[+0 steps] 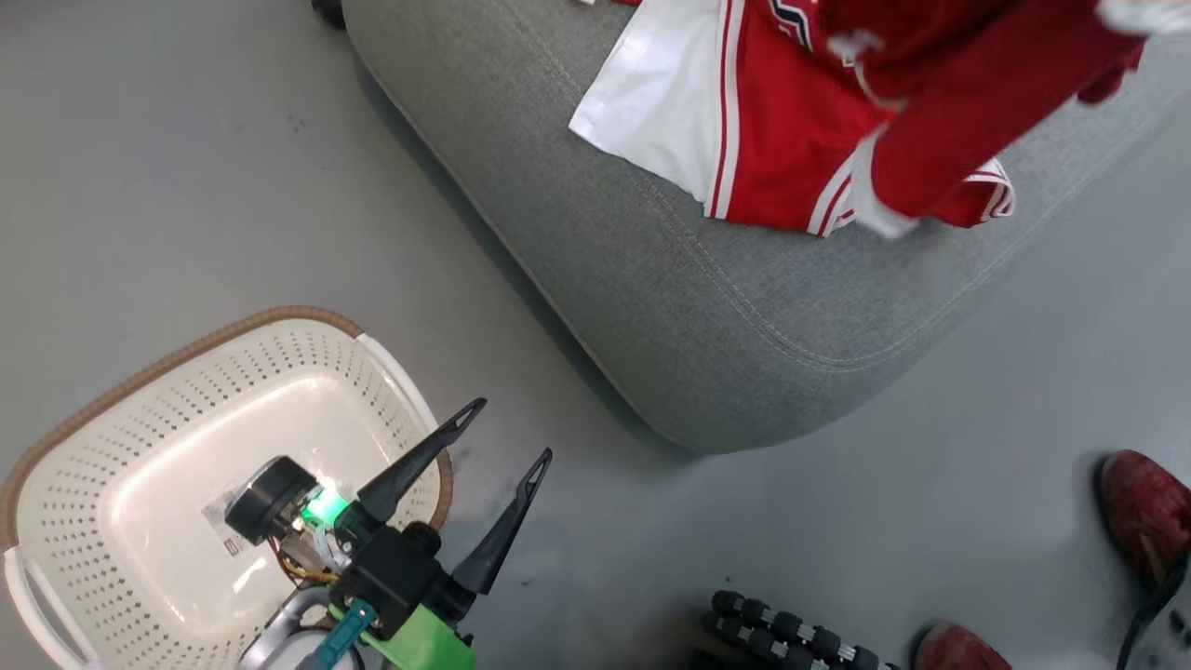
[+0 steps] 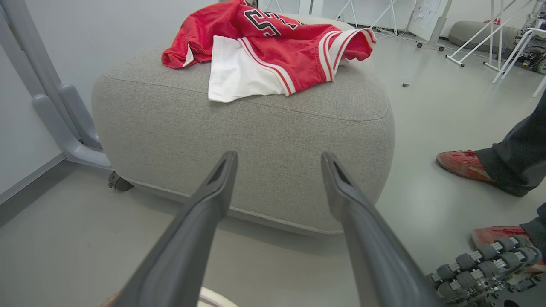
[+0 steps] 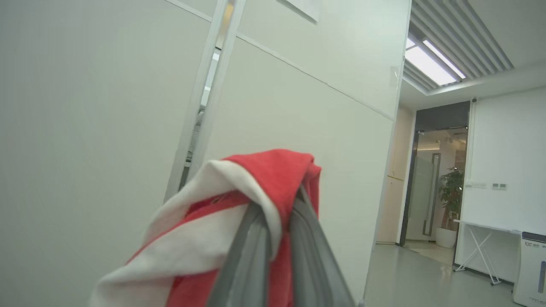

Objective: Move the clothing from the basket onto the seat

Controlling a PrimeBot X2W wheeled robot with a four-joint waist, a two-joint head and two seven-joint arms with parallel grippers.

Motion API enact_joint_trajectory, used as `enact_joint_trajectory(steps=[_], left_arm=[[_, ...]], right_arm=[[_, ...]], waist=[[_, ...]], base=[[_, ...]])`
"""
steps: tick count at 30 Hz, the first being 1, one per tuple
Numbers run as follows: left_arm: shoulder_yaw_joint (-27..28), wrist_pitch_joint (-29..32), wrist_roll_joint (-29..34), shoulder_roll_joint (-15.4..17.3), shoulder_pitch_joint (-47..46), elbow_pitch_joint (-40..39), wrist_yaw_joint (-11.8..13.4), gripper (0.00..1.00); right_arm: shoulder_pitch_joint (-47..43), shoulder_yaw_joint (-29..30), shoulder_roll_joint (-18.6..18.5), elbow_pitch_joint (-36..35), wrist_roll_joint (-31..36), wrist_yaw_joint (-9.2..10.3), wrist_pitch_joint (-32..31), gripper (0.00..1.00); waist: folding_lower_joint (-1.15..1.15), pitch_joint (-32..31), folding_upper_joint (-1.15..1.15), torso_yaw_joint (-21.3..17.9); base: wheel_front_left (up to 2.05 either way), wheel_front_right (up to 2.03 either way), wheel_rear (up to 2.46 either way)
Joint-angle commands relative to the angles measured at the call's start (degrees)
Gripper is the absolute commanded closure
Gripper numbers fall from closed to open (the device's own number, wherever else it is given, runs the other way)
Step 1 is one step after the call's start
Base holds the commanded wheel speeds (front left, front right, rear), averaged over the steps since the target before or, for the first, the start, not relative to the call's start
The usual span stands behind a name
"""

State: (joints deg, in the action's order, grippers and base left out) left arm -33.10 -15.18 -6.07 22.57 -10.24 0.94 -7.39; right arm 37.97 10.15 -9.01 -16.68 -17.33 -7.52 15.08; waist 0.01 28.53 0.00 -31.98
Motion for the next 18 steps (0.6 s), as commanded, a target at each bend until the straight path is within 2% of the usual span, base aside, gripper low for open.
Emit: enact_joint_trajectory(steps=[1, 4, 9, 12, 16, 17, 18], left_arm=[[-0.1, 0.1, -0.2, 0.8, -1.8, -0.4, -0.1, 0.00], [-0.4, 0.1, 0.0, 1.1, -4.2, -1.2, -0.1, 0.00], [0.4, 0.1, 0.1, 1.3, -5.6, -1.9, -0.1, 0.00], [-0.2, 0.1, -0.3, 1.4, -6.2, -2.3, -0.1, 0.00], [-0.7, 0.1, -0.7, 1.5, -6.9, -2.1, -0.1, 0.00], [-0.8, 0.1, -0.9, 1.2, -7.0, -1.9, -0.1, 0.00], [-0.9, 0.1, -1.0, 1.0, -7.0, -1.8, -0.1, 0.00]], right_arm=[[3.1, 1.7, -0.9, 1.2, -0.6, 0.06, 0.1, 1.00], [8.9, 4.9, -4.4, 5.0, 0.3, 0.06, 0.1, 1.00], [11.5, 5.7, -6.3, 12.9, 3.0, 0.06, 0.1, 1.00], [8.4, 4.6, -6.1, 19.7, 5.3, 0.07, 0.1, 1.00], [4.9, 6.8, -3.5, 28.7, 6.0, 0.06, 0.1, 1.00], [3.1, 7.6, -2.6, 31.4, 6.4, 0.07, 0.1, 0.92], [1.8, 8.2, -2.1, 32.9, 6.8, 0.06, 0.1, 0.30]], waist=[[-0.01, 6.5, 0.00, 3.6], [-0.01, 9.8, 0.00, 6.2], [-0.01, 12.9, 0.00, 7.9], [-0.01, 13.9, 0.00, 8.4], [-0.01, 13.8, 0.00, 8.4], [-0.01, 13.3, 0.00, 8.4], [-0.01, 13.0, 0.00, 8.4]], base=[[0.00, 0.00, 0.00], [0.00, 0.00, 0.00], [0.00, 0.00, 0.00], [0.00, 0.00, 0.00], [0.00, 0.00, 0.00], [0.00, 0.00, 0.00], [0.00, 0.00, 0.00]])
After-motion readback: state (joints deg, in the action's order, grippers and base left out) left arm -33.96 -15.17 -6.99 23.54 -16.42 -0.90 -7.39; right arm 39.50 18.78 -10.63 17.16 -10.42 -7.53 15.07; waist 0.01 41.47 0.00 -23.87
